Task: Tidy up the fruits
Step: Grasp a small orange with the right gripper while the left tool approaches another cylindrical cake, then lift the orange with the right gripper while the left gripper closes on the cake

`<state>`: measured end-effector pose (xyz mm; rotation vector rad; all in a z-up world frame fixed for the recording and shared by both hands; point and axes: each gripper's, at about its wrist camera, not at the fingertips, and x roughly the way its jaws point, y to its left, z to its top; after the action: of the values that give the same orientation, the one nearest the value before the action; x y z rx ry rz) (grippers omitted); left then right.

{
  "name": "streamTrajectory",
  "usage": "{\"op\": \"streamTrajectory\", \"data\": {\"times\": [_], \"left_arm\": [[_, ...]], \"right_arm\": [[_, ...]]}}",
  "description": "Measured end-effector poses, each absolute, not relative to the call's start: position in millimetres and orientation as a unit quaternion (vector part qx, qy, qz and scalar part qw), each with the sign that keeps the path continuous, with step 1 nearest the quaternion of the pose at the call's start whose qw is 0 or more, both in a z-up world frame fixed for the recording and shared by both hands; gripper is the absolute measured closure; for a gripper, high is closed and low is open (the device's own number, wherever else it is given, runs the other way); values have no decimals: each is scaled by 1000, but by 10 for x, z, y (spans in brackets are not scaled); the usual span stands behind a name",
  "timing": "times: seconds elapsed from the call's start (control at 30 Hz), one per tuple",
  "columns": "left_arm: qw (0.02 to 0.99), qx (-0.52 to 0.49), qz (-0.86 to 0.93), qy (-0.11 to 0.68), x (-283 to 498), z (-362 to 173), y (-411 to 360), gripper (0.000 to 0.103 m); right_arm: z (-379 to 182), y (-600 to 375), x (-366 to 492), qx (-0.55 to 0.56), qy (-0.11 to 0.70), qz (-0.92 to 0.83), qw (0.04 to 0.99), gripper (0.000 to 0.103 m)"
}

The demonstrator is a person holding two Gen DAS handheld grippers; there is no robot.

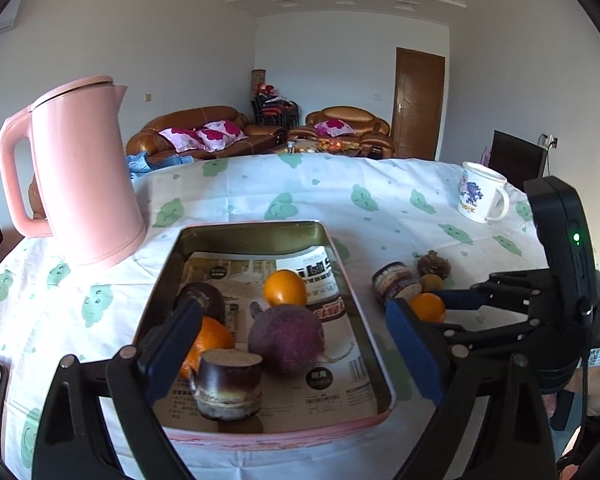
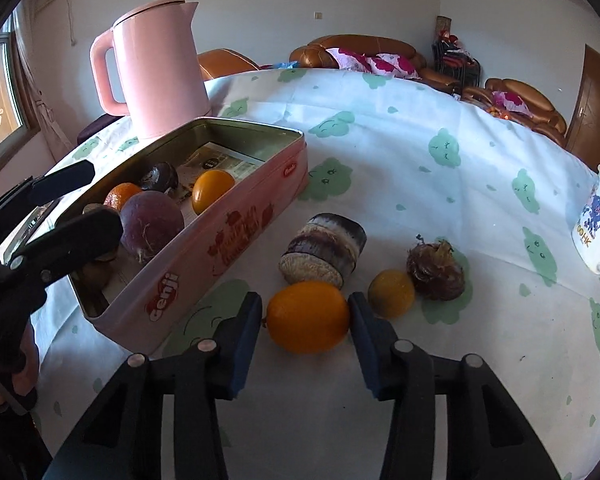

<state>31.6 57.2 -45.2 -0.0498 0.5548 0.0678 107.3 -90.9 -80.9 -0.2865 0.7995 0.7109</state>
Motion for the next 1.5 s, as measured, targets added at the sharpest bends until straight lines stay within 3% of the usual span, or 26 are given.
{"op": "streamTrajectory", "data": {"times": [0.27,0.37,0.63,1.13,1.5], "left_arm": [[961,-4,-5,277,457,-396,226,10],[957,3,-27,289,595,-409,37,21],[941,1,-70,332,996,-534,-359,39],[928,-35,-80,362,1181,-688,-205,37],[918,55,-75,387,1239,-771,-508,41]], "right_arm": [[-649,-1273,1030,-110,336,295,887,57],[-617,-1549,1144,-90,332,256,903,57],[-554,-1803,1275,-78,320,225,917,57],[-527,-1842,1230,-69,302,225,924,57],[-532,-1817,1225,-75,303,223,924,57]]}}
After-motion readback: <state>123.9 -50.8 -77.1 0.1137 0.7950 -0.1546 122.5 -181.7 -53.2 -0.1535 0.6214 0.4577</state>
